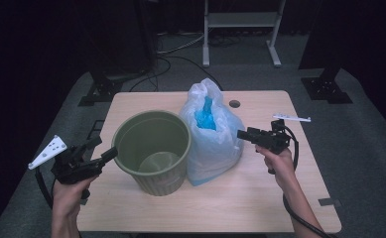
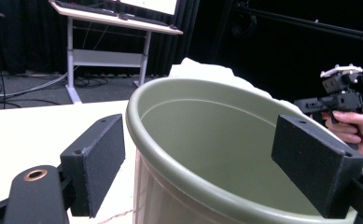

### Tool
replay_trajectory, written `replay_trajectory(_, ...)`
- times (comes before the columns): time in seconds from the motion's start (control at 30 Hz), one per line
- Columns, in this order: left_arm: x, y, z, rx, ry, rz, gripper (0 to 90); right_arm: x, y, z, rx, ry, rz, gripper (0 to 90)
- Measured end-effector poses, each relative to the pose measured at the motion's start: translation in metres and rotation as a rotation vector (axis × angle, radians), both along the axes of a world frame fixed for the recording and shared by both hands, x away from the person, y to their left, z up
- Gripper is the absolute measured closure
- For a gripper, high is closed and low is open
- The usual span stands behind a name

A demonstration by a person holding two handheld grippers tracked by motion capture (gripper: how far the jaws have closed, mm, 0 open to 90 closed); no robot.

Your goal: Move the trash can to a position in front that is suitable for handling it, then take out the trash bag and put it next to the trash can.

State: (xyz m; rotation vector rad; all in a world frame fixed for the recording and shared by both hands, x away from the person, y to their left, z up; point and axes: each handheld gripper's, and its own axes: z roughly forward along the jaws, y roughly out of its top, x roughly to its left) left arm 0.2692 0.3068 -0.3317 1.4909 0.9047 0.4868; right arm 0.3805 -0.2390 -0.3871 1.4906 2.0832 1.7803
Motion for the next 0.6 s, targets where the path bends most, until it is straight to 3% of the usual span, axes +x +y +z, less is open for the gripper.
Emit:
replay_trajectory(0.27,0.001,-0.004,0.001,0.008,-0.002,-0.015,16.2,-0.017,-0.01,-0.01,-0.007,-0.015,-0.018,29.9)
replay_trajectory(0.6,0.001,-0.004,0.0,0.005,0.001,-0.011,16.1,-0.028,-0.019,-0.025,-0.017,0.001,-0.035,29.4)
